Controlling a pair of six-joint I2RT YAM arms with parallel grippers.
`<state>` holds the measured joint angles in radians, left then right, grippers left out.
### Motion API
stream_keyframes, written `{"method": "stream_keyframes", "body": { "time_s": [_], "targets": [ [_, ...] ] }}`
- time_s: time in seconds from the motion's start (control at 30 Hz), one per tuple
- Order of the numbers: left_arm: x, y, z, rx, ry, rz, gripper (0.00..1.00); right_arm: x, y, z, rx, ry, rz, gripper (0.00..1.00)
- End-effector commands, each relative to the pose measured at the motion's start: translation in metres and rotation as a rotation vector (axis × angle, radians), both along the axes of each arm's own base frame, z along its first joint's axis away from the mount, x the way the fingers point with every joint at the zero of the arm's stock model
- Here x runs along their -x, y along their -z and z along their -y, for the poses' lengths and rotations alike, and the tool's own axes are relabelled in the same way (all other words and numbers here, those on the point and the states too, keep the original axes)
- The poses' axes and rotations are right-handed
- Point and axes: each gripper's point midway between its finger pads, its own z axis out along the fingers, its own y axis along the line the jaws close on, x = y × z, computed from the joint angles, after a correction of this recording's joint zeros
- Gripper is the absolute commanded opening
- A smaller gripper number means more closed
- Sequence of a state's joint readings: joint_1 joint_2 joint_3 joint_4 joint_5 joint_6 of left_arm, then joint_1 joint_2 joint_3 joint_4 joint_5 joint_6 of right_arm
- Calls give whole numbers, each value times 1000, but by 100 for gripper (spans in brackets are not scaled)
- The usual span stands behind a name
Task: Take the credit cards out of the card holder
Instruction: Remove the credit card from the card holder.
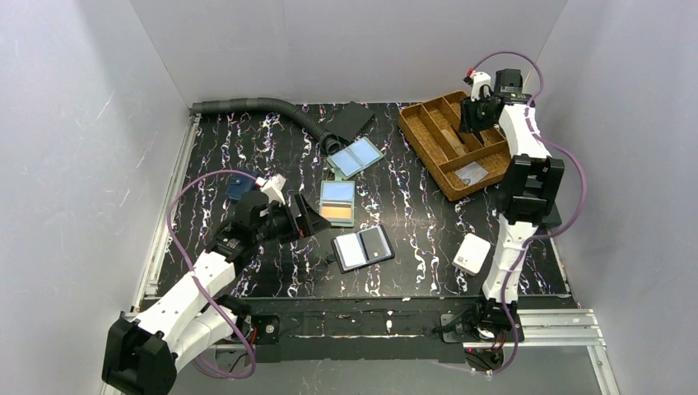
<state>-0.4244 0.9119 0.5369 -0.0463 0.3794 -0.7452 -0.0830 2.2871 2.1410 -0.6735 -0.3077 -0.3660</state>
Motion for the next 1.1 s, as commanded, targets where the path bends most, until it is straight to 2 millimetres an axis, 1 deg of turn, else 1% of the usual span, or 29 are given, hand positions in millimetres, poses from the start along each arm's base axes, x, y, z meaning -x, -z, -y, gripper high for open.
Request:
{"method": "stream_keyframes", "body": {
  "time_s": [0.0, 0.17, 0.3, 0.43, 0.5, 0.53, 0.67, 0.8, 0.93, 1.07],
  "targets": [
    [9, -4, 3, 67, 3, -22, 98, 31, -70, -26, -88, -104, 123, 49],
    [14, -3, 6, 100, -3, -61, 98, 87, -88, -51, -173, -200, 150, 50],
    [18, -8, 10, 124, 24, -77, 98, 128, -100, -67, -235, -263, 169, 51],
    [21, -11, 12, 136, 43, -76, 98, 163, -110, -82, -300, -318, 182, 51],
    [23, -14, 12, 139, 53, -65, 98, 179, -106, -88, -332, -334, 173, 51],
    [24, -15, 13, 140, 57, -60, 98, 186, -110, -90, -344, -343, 185, 51],
    [26, -18, 14, 141, 67, -49, 98, 209, -107, -100, -396, -370, 193, 52],
    [29, -21, 19, 130, 92, -27, 98, 228, -102, -108, -442, -412, 192, 52],
    [35, -21, 29, 107, 136, -13, 98, 244, -94, -117, -502, -455, 171, 53],
    [41, -16, 41, 64, 177, -2, 98, 258, -84, -126, -564, -500, 144, 53]
  ]
}}
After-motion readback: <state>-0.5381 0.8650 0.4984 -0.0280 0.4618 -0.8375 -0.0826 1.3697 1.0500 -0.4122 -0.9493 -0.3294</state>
